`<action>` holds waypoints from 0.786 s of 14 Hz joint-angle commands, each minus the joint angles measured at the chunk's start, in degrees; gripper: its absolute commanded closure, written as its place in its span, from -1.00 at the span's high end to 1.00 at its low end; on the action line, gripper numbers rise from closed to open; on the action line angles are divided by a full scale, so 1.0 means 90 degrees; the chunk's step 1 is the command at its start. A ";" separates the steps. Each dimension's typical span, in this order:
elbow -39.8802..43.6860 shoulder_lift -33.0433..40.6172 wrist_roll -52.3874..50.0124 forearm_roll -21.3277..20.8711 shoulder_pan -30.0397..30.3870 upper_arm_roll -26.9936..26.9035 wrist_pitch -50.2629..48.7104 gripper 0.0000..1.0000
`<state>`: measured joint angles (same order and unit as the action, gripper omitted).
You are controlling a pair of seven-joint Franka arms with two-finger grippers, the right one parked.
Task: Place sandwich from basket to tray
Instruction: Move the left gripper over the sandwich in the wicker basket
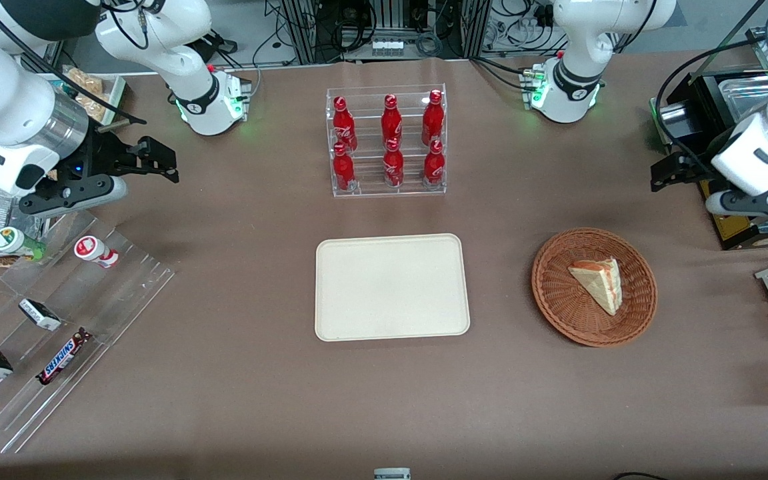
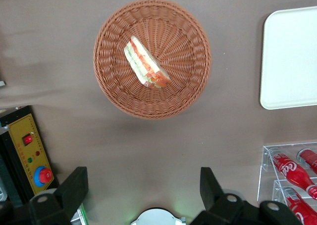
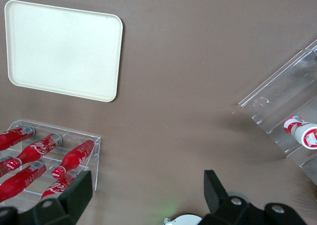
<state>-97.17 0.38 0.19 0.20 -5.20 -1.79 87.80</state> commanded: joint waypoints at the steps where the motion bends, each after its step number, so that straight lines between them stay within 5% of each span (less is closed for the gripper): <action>1: -0.0733 -0.0091 0.0038 -0.0022 -0.0008 -0.0026 0.0826 1.00; 7: -0.2493 -0.0539 -0.0518 -0.0169 -0.0008 -0.0046 0.3668 1.00; 11: -0.2866 -0.0949 -0.2475 -0.0159 -0.0008 -0.0065 0.4686 1.00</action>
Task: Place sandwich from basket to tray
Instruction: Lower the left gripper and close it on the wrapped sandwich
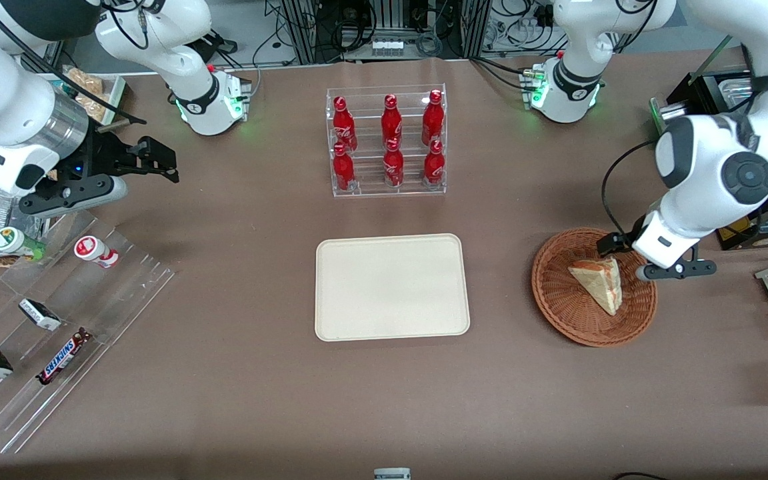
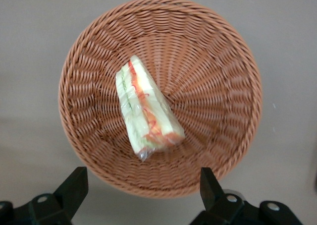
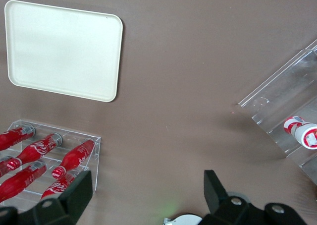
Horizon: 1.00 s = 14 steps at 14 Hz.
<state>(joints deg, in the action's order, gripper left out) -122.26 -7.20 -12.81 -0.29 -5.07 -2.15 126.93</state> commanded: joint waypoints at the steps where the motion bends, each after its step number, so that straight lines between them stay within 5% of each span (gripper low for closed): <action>1: -0.0078 -0.0234 -0.1724 -0.0105 -0.0022 -0.0016 0.0553 1.00; 7: -0.0088 -0.0927 -0.3703 -0.0066 -0.0013 -0.0025 0.1121 1.00; 8: -0.0088 -0.1054 -0.3868 -0.0046 -0.0022 -0.0025 0.1170 0.77; 10: -0.0059 -0.1123 -0.4453 -0.0056 -0.0022 -0.0015 0.1277 -0.50; 11: -0.0030 -0.1143 -0.4533 -0.0056 -0.0032 -0.0015 0.1268 -0.80; 14: 0.0282 -0.1055 -0.4534 -0.0056 -0.0090 0.0014 0.1132 -0.90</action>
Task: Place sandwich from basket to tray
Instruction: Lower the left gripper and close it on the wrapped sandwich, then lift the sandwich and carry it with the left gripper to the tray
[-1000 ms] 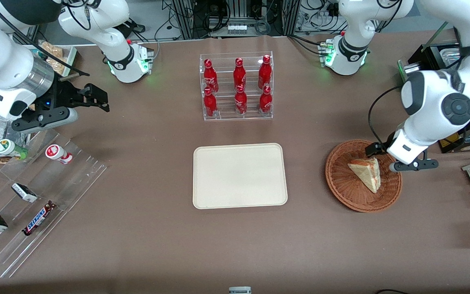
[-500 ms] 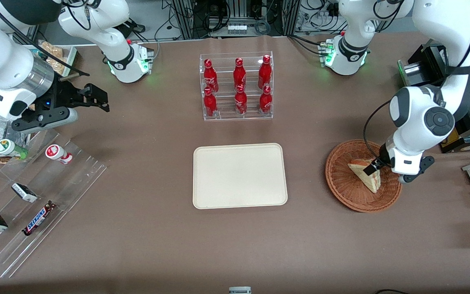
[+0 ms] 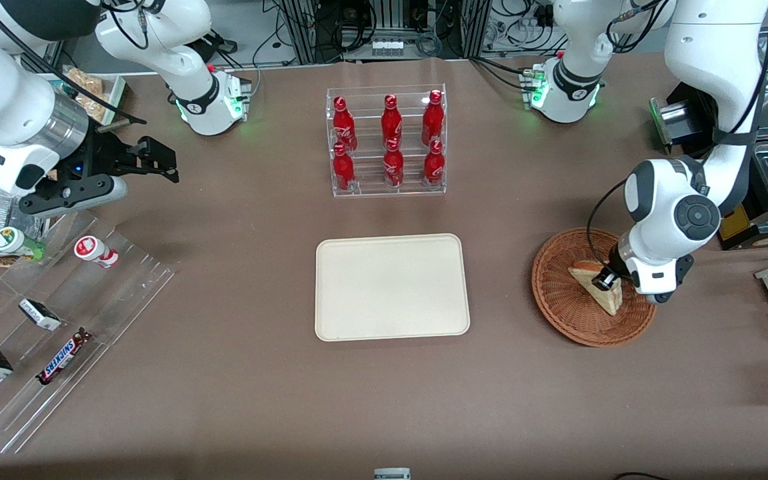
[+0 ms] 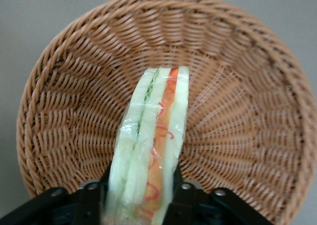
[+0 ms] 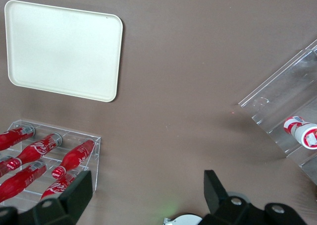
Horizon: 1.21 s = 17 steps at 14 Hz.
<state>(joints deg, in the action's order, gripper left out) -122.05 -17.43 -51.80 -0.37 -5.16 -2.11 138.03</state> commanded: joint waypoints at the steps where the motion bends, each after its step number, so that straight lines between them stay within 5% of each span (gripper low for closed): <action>1: 0.0444 0.0130 -0.0201 -0.0046 -0.0120 0.0049 -0.0373 -0.90; 8: 0.1802 -0.0181 -0.0211 -0.0007 -0.1982 0.0069 -0.1577 -0.88; 17: 0.4673 -0.2494 -0.0524 -0.0143 -0.4133 0.0039 -0.1596 -0.85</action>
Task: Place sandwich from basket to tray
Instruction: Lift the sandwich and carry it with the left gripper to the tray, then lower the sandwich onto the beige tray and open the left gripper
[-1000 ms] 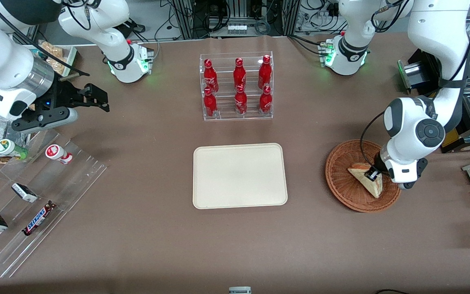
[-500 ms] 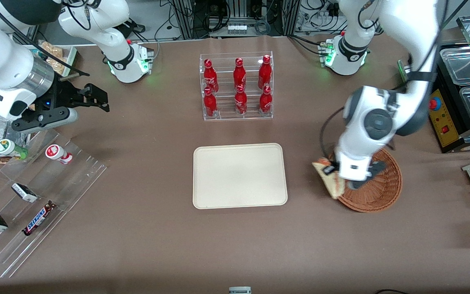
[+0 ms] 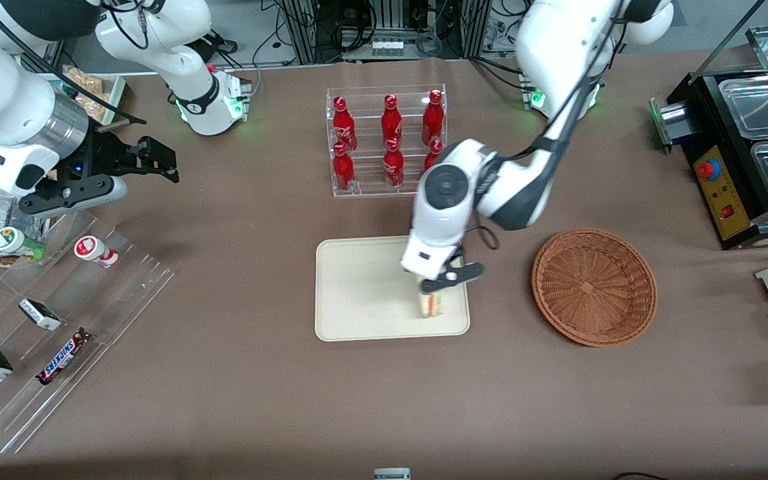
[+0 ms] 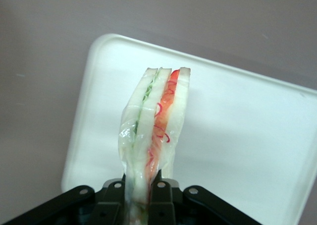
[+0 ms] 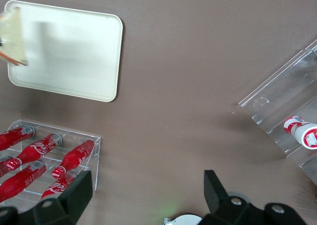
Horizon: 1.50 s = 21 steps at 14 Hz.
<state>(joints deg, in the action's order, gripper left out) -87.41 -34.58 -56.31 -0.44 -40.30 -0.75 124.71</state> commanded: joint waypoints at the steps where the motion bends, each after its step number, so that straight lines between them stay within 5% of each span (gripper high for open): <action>1: 0.1077 -0.0814 -0.0003 -0.0291 -0.0336 -0.0112 -0.0107 -0.84; 7: 0.1362 -0.1460 -0.0178 -0.0371 -0.0688 -0.0131 0.0225 -0.70; 8: 0.1343 -0.1490 -0.0362 -0.0361 -0.0688 -0.0132 0.0303 -0.40; 9: 0.1314 -0.1480 -0.0422 -0.0361 -0.0688 -0.0122 0.0342 0.52; 10: 0.1313 -0.1422 -0.0423 -0.0371 -0.0688 -0.0131 0.0314 1.00; 21: 0.0642 0.1360 0.0446 -0.0273 -0.0026 -0.0180 -0.2215 1.00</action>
<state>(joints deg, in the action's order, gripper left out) -75.95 -26.74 -54.66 -2.93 -43.10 -2.54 105.73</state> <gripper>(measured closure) 0.000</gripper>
